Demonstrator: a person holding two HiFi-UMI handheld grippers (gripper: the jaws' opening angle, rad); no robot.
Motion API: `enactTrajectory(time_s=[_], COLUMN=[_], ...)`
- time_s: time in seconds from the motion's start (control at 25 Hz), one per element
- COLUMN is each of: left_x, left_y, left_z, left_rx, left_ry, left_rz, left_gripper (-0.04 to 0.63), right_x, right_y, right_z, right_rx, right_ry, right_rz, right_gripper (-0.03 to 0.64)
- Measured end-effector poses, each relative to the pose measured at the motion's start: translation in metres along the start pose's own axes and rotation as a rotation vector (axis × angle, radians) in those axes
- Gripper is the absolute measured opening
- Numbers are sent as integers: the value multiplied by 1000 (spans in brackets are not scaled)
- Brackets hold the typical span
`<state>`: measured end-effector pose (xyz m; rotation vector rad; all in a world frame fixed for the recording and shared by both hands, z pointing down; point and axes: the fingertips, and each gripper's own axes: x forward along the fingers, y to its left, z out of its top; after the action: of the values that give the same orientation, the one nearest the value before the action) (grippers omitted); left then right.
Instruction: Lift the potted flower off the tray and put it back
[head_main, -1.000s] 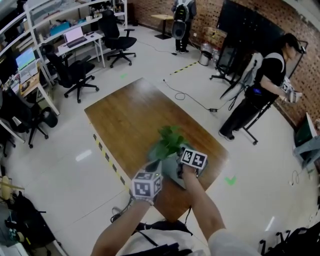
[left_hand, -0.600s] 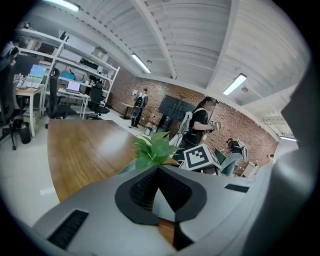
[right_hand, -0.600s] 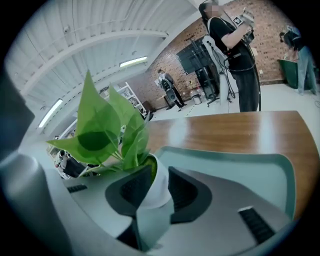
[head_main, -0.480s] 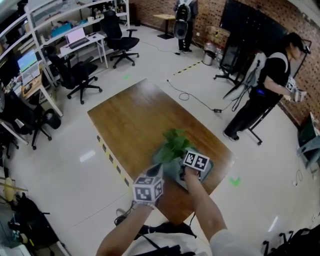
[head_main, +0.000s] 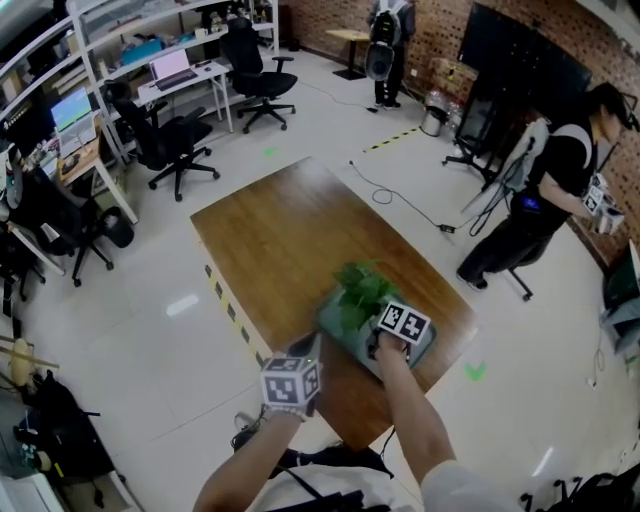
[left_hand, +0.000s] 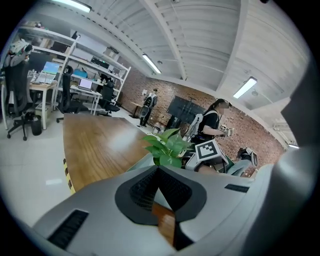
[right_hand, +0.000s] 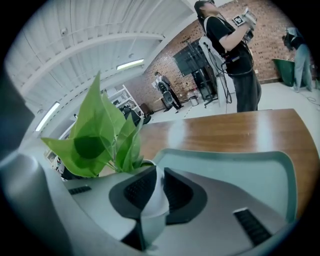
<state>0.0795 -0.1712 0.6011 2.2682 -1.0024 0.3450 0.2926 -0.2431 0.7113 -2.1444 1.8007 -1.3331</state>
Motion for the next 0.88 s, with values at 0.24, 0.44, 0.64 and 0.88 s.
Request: enactTrajectory(time_s=[0.24,0.44,0.64,0.88], left_x=[-13,-27,-45,-69], left_y=[9,17,33,63], left_z=[6,9,10,12], left_rx=[-23,-37,-52,-88], left_ry=[-20,-26,-33,-53], left_rz=[18,34,64,118], left_gripper=[-3,-3,-3,-3], right_x=[-7,-8,-1,17], right_y=[23,69,118,162], right_z=[7,5,-15,-50], right_rx=[-9,-36,-62,-92], right_ry=[-17,-15,19,83], right_rz=[32,92,145,191], right_gripper=[52,52,52,52])
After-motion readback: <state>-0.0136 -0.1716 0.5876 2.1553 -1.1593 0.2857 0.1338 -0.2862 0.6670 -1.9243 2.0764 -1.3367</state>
